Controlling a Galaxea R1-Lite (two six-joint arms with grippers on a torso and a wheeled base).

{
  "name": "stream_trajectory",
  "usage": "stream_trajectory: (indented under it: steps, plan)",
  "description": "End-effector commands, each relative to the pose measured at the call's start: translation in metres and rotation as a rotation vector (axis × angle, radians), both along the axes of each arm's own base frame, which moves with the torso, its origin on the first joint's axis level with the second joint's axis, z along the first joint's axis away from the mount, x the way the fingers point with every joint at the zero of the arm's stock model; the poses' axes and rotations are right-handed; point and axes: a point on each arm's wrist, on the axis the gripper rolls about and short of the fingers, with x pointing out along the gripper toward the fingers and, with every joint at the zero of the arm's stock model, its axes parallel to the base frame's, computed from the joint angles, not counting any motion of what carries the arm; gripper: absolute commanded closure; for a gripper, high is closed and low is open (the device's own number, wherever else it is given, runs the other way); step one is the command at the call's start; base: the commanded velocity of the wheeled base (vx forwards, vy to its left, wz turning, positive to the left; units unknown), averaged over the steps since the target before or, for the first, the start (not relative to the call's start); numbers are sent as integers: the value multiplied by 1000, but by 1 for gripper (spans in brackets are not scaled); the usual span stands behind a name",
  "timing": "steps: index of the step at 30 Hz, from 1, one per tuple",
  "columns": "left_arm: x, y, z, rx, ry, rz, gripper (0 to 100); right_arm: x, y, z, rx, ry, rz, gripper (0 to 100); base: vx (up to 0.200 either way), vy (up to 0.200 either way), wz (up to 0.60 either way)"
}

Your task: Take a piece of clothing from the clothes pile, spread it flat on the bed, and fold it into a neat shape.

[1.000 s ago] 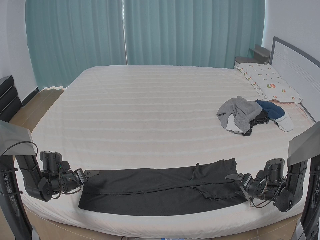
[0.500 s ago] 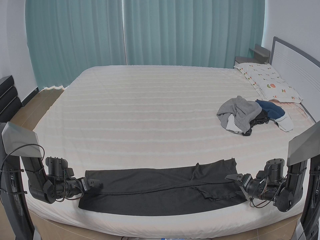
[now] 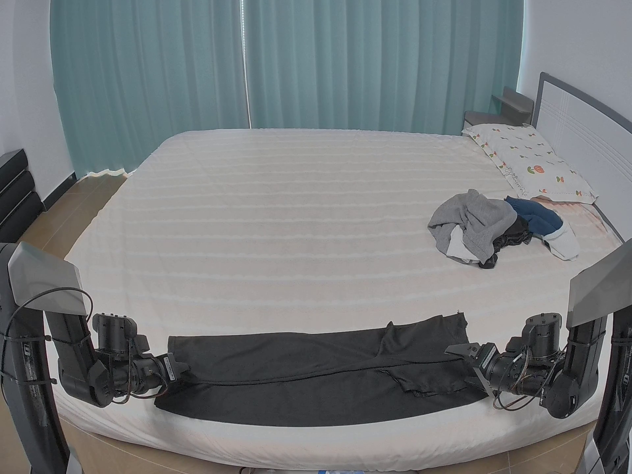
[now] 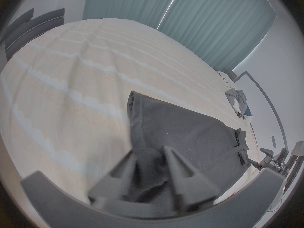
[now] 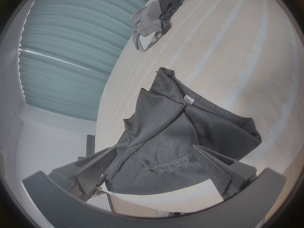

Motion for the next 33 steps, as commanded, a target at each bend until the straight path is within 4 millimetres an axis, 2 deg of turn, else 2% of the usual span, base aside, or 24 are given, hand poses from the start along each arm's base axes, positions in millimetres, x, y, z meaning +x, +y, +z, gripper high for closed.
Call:
stream_trajectory:
  steps: [1, 16, 22, 33]
  plan:
    - [-5, 1, 1, 0, -3, 4, 100, 0, 0, 0, 0, 2, 1, 0, 0, 0, 0]
    - [-4, 5, 5, -9, -40, 25, 100, 2, -2, 2, 11, -35, -14, 0, 0, 0, 0]
    - [-3, 5, 4, -16, -42, 25, 100, 5, -9, 5, 17, -52, -44, 0, -200, 0, 0]
    - [9, 4, 9, -68, -70, 69, 100, 10, -14, 0, 29, -52, -77, 0, 0, 0, 0]
